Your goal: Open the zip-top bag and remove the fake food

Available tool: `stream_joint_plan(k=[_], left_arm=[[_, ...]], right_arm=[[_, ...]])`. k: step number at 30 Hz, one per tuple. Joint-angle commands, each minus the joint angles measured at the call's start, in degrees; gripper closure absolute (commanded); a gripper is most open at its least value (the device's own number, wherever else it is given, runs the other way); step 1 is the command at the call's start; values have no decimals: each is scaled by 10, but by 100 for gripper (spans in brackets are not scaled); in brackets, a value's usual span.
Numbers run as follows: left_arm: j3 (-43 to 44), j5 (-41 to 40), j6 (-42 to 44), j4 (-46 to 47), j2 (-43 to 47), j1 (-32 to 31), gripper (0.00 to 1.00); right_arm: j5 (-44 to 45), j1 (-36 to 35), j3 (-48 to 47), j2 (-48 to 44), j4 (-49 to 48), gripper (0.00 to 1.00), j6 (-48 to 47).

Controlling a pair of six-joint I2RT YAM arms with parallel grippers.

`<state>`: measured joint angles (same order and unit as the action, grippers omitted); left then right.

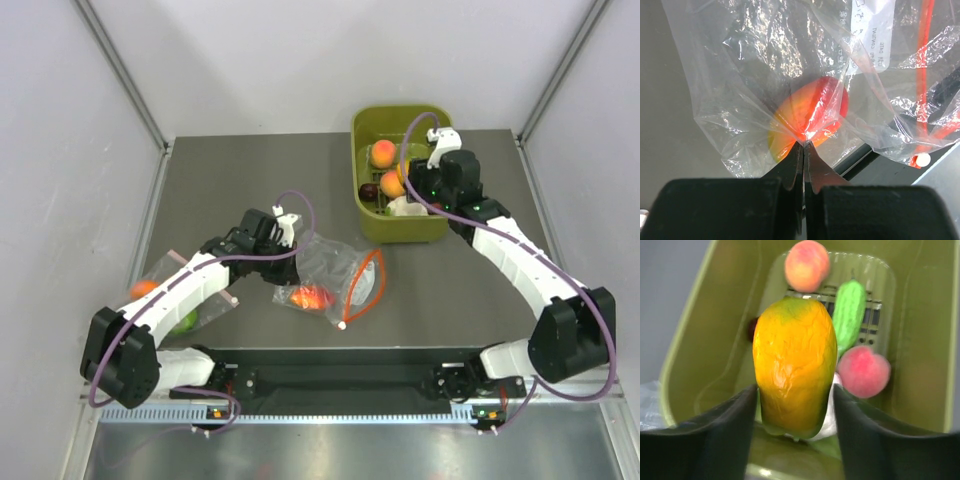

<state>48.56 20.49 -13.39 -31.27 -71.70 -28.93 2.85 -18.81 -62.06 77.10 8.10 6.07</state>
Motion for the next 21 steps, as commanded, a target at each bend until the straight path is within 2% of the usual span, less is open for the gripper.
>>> stream_joint_plan(k=[1, 2, 4, 5, 6, 14, 18, 21], left_arm=[[-4, 15, -1, 12, 14, 2, 100], [-4, 16, -1, 12, 14, 2, 100], [-4, 17, -1, 13, 14, 1, 100], [-4, 17, -1, 13, 14, 1, 100], [-4, 17, -1, 13, 14, 1, 100], [-5, 16, -1, 13, 14, 1, 100], [-4, 17, -1, 13, 16, 1, 100], [-5, 17, -1, 13, 12, 1, 100]], right_arm=[[-4, 17, -46, 11, -29, 36, -10], [-2, 17, -46, 11, -27, 18, -11], [-4, 18, -40, 2, -33, 16, -13], [-6, 17, -36, -5, -39, 5, -15], [-9, 18, -28, -10, -41, 0, -18], [-51, 8, 28, -135, -34, 0, 0], [-51, -32, 112, -219, -25, 3, 49], [-36, -88, 164, -259, 2, 10, 81]])
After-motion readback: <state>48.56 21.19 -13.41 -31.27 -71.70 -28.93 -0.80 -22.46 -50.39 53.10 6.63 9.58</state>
